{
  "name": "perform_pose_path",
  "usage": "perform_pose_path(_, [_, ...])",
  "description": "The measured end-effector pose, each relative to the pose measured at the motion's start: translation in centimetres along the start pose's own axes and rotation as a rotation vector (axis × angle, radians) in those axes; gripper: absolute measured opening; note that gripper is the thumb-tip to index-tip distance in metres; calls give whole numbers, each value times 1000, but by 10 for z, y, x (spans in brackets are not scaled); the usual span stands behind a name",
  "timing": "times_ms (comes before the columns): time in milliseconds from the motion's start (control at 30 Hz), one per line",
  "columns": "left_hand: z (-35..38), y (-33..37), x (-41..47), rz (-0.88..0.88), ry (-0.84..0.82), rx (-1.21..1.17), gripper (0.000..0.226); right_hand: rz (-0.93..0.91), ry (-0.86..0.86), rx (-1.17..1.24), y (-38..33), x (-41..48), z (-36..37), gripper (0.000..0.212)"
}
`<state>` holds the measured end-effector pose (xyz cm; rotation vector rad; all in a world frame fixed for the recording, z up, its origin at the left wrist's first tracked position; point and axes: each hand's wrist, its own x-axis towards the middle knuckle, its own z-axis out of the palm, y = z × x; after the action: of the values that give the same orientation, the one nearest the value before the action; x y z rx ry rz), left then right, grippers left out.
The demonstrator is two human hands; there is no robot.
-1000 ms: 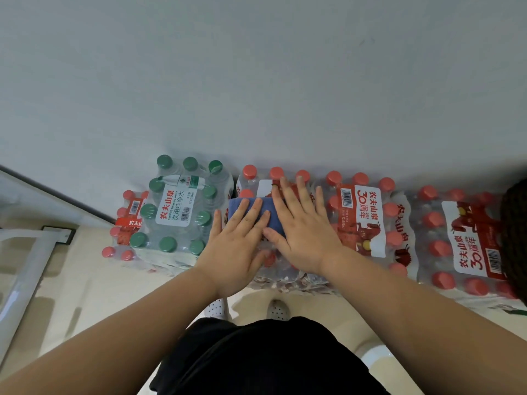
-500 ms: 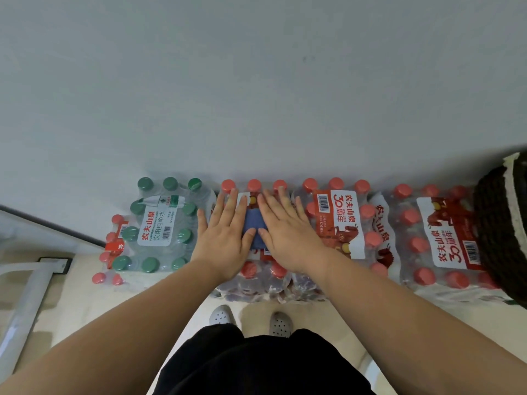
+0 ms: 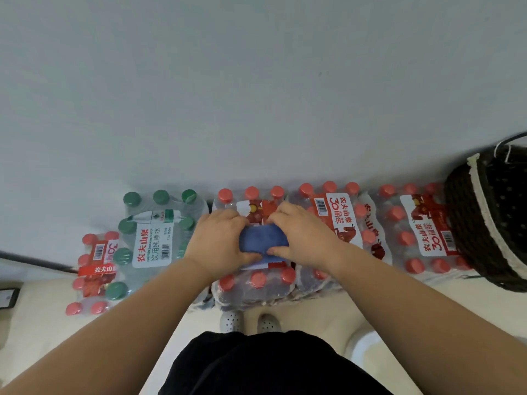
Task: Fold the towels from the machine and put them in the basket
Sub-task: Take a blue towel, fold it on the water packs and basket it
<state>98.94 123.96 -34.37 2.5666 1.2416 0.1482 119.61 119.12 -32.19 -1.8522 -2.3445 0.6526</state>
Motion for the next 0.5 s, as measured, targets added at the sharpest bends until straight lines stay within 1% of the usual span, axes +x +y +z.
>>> perform_pose_path(67, [-12, 0, 10, 25, -89, -48, 46, 20, -18, 31, -5, -3, -2, 38])
perform_pose_path(133, [-19, -1, 18, 42, -155, -118, 44, 77, -26, 94, -9, -7, -6, 35])
perform_pose_path(233, [-29, 0, 34, 62, -213, -288, 45, 201, -9, 155, -10, -15, -21, 35])
perform_pose_path(333, [-39, 9, 49, 79, -235, -436, 49, 297, 127, 241, -4, -25, -42, 47])
perform_pose_path(433, [-49, 20, 63, 47, -233, -584, 47, 422, 289, 434, 6, -39, -60, 60])
perform_pose_path(500, [-54, 29, 71, 67, -234, -662, 44, 437, 345, 570, 13, -50, -68, 62])
